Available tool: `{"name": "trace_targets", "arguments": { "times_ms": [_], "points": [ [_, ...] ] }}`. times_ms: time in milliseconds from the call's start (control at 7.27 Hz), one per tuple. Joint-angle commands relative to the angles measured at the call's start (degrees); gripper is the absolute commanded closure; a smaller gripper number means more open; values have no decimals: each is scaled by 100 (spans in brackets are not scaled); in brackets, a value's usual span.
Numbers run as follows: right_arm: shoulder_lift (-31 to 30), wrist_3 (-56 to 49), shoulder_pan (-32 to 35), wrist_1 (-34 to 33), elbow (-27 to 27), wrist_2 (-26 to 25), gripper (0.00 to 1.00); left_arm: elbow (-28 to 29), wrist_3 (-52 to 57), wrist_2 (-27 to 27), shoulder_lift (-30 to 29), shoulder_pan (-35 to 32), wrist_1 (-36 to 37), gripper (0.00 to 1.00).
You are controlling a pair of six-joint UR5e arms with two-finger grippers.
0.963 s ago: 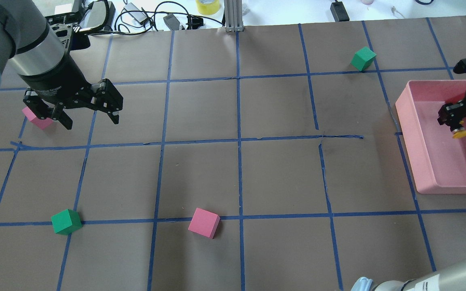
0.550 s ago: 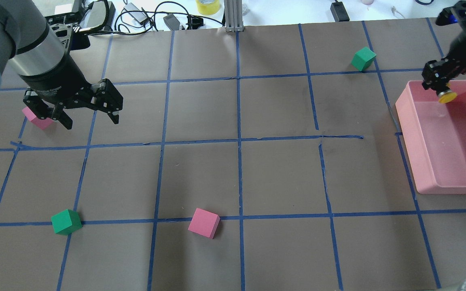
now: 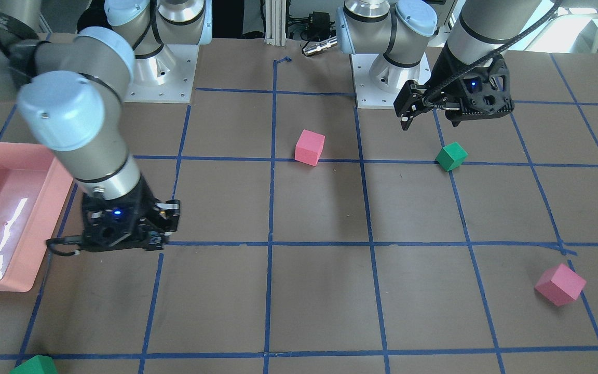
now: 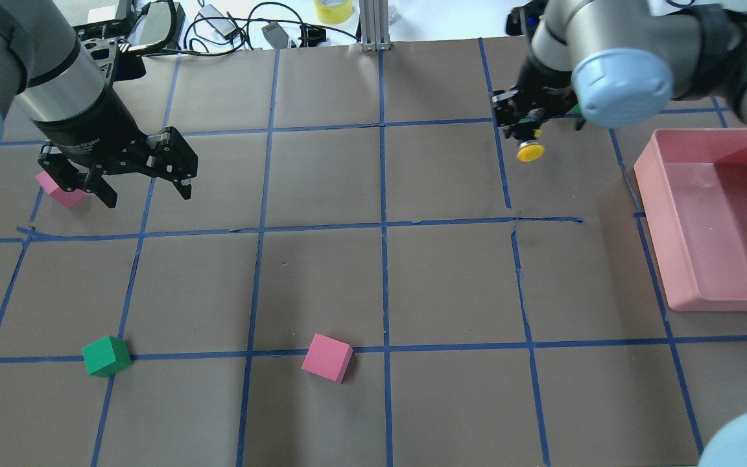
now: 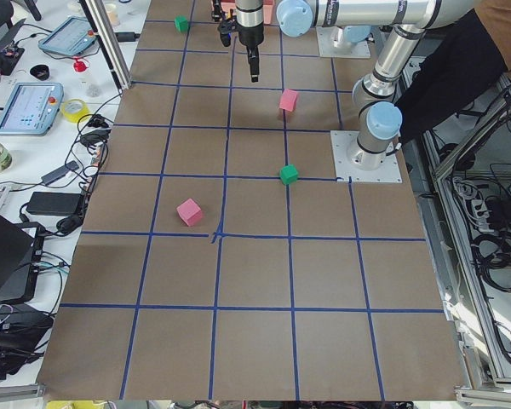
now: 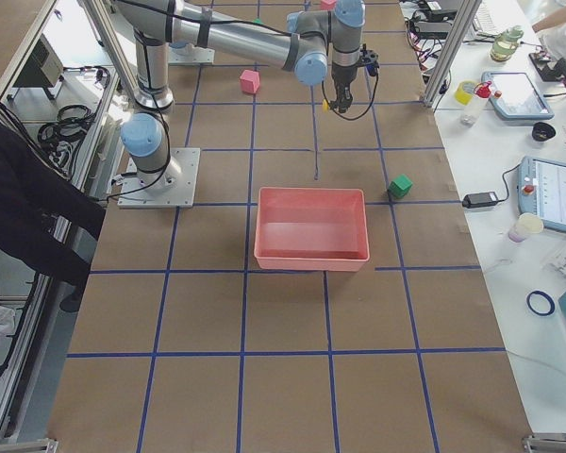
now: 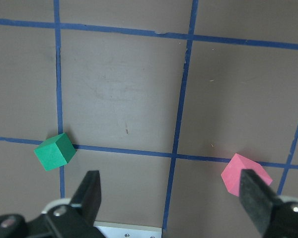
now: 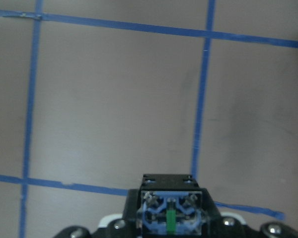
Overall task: Align button upright
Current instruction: 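Lift the switch out of the tray with the right gripper toward the table center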
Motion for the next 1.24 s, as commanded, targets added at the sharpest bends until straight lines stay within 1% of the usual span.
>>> {"name": "trace_targets", "arguments": {
  "times_ms": [0,138,275,412,688,825,962,1100],
  "points": [
    [494,1311,1093,-827,5,11,100,-1,12,0,-2,0,6,0],
    [827,1950,1419,-1178,5,11,100,-1,21,0,-2,0,6,0],
    [1169,2148,1727,-1616,-4,-15,100,-1,29,9,-2,0,-3,0],
    [1416,2141,1817,-1873,-4,-77,100,-1,30,0,-2,0,6,0],
    [1629,2141,1818,-1990,-21,-86,100,-1,38,9,-2,0,6,0],
    [1691,2054,1818,-1981,-4,-103,100,-1,38,26,-2,0,-3,0],
    [1709,1705,1818,-1981,5,-130,100,-9,21,18,-2,0,-3,0],
    [1709,1710,1818,-1972,23,-191,100,-9,38,0,-36,-9,6,0]
  ]
}}
